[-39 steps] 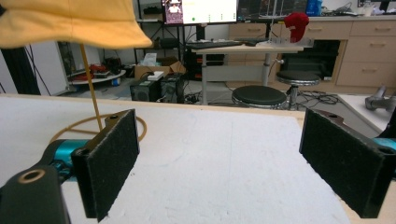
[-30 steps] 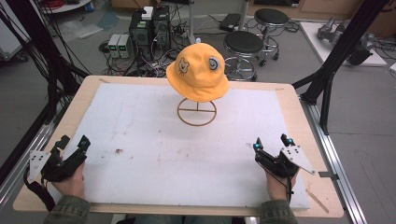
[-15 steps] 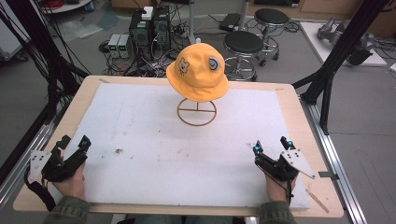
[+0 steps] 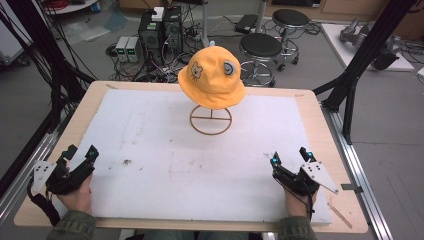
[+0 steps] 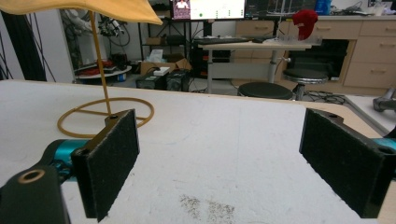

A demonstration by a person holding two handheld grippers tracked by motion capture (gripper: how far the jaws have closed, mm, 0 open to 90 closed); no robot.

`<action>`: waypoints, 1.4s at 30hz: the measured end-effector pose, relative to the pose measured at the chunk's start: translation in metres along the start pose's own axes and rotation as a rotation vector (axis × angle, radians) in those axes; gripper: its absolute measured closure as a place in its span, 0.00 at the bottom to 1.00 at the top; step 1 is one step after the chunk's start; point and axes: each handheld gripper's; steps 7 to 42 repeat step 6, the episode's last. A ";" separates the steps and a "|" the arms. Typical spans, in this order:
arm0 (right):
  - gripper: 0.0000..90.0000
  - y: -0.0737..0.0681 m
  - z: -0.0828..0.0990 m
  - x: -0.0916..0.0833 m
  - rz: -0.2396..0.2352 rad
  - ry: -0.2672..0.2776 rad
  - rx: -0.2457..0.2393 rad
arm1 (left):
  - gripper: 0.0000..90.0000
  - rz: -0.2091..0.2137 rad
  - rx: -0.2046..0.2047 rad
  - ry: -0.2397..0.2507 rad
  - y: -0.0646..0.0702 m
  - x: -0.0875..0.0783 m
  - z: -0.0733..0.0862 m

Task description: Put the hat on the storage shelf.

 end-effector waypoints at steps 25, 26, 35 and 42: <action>0.12 -0.001 0.002 0.003 -0.028 -0.022 0.007 | 0.31 0.010 -0.006 -0.015 0.001 0.003 0.001; 0.12 -0.001 0.002 0.003 -0.028 -0.022 0.007 | 0.31 0.010 -0.006 -0.015 0.001 0.003 0.001; 0.12 -0.001 0.002 0.003 -0.028 -0.022 0.007 | 0.31 0.010 -0.006 -0.015 0.001 0.003 0.001; 0.12 -0.001 0.002 0.003 -0.028 -0.022 0.007 | 0.31 0.010 -0.006 -0.015 0.001 0.003 0.001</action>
Point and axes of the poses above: each handheld gripper's, and its own axes: x roughly forward along the jaws, z roughly out of its underside, y roughly to its right, and after that the axes turned 11 degrees about -z, right-handed
